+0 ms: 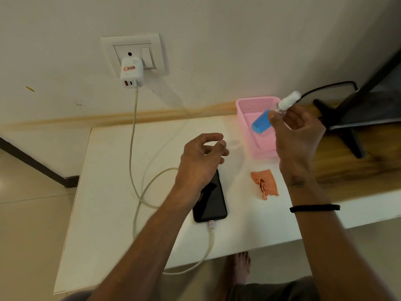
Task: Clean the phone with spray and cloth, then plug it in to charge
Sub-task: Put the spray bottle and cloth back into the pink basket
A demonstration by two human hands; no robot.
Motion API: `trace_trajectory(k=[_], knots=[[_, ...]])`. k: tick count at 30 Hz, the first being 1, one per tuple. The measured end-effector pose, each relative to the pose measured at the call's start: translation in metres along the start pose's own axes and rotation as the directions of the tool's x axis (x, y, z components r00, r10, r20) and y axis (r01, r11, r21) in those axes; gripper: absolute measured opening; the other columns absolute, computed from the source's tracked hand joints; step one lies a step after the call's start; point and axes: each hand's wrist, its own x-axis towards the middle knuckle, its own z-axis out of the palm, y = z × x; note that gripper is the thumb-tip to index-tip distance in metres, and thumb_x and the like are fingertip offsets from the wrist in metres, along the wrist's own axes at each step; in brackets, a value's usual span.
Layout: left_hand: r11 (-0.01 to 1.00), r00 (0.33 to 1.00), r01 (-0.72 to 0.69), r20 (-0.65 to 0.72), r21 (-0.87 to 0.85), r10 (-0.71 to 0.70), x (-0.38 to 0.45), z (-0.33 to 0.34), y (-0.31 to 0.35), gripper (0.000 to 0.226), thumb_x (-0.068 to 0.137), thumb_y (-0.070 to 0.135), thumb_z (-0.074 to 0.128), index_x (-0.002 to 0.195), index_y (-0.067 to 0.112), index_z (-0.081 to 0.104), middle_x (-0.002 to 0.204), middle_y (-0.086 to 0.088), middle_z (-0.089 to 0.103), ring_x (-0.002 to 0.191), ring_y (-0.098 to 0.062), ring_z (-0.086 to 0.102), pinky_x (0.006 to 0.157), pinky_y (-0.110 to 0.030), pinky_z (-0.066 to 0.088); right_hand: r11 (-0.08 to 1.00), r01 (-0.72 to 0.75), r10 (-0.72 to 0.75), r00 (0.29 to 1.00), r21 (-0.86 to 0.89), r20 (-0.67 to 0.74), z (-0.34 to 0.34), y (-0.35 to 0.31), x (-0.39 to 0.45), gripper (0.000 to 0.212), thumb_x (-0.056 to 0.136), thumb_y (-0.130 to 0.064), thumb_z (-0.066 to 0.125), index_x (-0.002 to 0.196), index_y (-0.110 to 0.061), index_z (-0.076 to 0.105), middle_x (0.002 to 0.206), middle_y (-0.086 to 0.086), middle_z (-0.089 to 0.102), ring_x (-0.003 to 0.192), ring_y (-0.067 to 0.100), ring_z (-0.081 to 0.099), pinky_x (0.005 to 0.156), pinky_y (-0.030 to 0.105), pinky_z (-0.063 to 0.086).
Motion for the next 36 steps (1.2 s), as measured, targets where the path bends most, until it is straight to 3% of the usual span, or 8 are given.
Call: trace_trajectory(k=[8,13,17,22,25,28,31,36], knots=[[1.000,1.000,-0.001,-0.002,-0.011,0.001,0.000,0.000,0.000,0.017,0.098,0.033,0.065,0.114,0.033,0.072,0.090,0.006,0.081,0.081,-0.010,0.075,0.090,-0.033,0.058,0.966,0.071,-0.038,0.990,-0.247,0.138,0.004,0.028,-0.004,0.047,0.086,-0.025,0.083,0.130,-0.018,0.069,0.122,-0.006,0.074,0.106,0.008,0.070,0.090,0.031,0.055],[1.000,1.000,0.006,-0.003,-0.005,-0.006,0.000,0.001,0.000,0.018,0.098,0.035,0.065,0.114,0.034,0.072,0.090,0.008,0.081,0.081,-0.009,0.076,0.090,-0.033,0.058,0.945,0.100,-0.045,0.983,-0.310,0.178,0.008,0.038,-0.005,0.046,0.087,-0.024,0.080,0.131,-0.015,0.069,0.122,-0.002,0.074,0.102,0.004,0.066,0.087,0.022,0.050],[1.000,1.000,0.010,-0.005,-0.015,-0.010,0.000,0.000,0.000,0.018,0.098,0.035,0.065,0.114,0.033,0.072,0.089,0.008,0.081,0.081,-0.010,0.075,0.089,-0.032,0.057,0.936,0.078,-0.019,0.985,-0.343,0.172,0.007,0.038,-0.002,0.047,0.089,-0.030,0.078,0.132,-0.016,0.068,0.125,-0.002,0.073,0.104,0.008,0.066,0.092,0.034,0.052],[1.000,1.000,0.014,0.008,-0.006,-0.013,0.000,0.001,0.000,0.019,0.097,0.036,0.066,0.115,0.033,0.072,0.090,0.007,0.081,0.080,-0.009,0.074,0.087,-0.031,0.057,0.932,0.062,-0.001,0.986,-0.358,0.168,0.000,0.032,0.001,0.045,0.090,-0.037,0.077,0.130,-0.018,0.068,0.122,-0.005,0.072,0.100,0.006,0.066,0.083,0.025,0.053],[1.000,1.000,0.001,0.023,0.009,-0.001,-0.001,0.003,0.001,0.019,0.097,0.037,0.066,0.115,0.033,0.072,0.090,0.008,0.081,0.077,-0.006,0.073,0.085,-0.029,0.057,0.944,0.010,0.020,0.996,-0.330,0.087,-0.016,0.024,-0.002,0.034,0.092,-0.037,0.074,0.120,-0.020,0.072,0.107,-0.015,0.070,0.090,0.002,0.068,0.069,0.016,0.055],[0.999,0.999,-0.008,0.042,0.033,0.007,-0.003,0.004,0.002,0.020,0.097,0.038,0.066,0.116,0.033,0.071,0.089,0.007,0.081,0.078,-0.008,0.074,0.085,-0.029,0.057,0.931,-0.039,0.064,0.996,-0.363,0.057,-0.034,0.015,-0.013,0.013,0.092,-0.040,0.072,0.087,-0.028,0.070,0.087,-0.022,0.068,0.081,0.005,0.069,0.061,0.018,0.057],[0.999,0.998,-0.016,0.054,0.050,0.013,-0.006,0.004,0.003,0.021,0.097,0.038,0.066,0.117,0.033,0.070,0.090,0.007,0.081,0.085,-0.013,0.075,0.087,-0.032,0.057,0.829,-0.011,0.166,0.960,-0.559,0.228,-0.049,0.020,-0.028,0.029,0.085,-0.049,0.077,0.074,-0.024,0.067,0.070,-0.014,0.068,0.065,0.005,0.067,0.058,0.024,0.051],[0.995,0.999,-0.028,0.049,0.095,0.023,-0.006,0.002,0.004,0.021,0.096,0.039,0.066,0.117,0.033,0.070,0.090,0.008,0.080,0.089,-0.015,0.075,0.081,-0.031,0.058,0.516,0.098,0.458,0.808,-0.851,0.371,-0.046,0.033,-0.049,0.049,0.072,-0.054,0.086,0.090,-0.016,0.061,0.082,-0.002,0.067,0.072,0.015,0.067,0.079,0.038,0.060]])
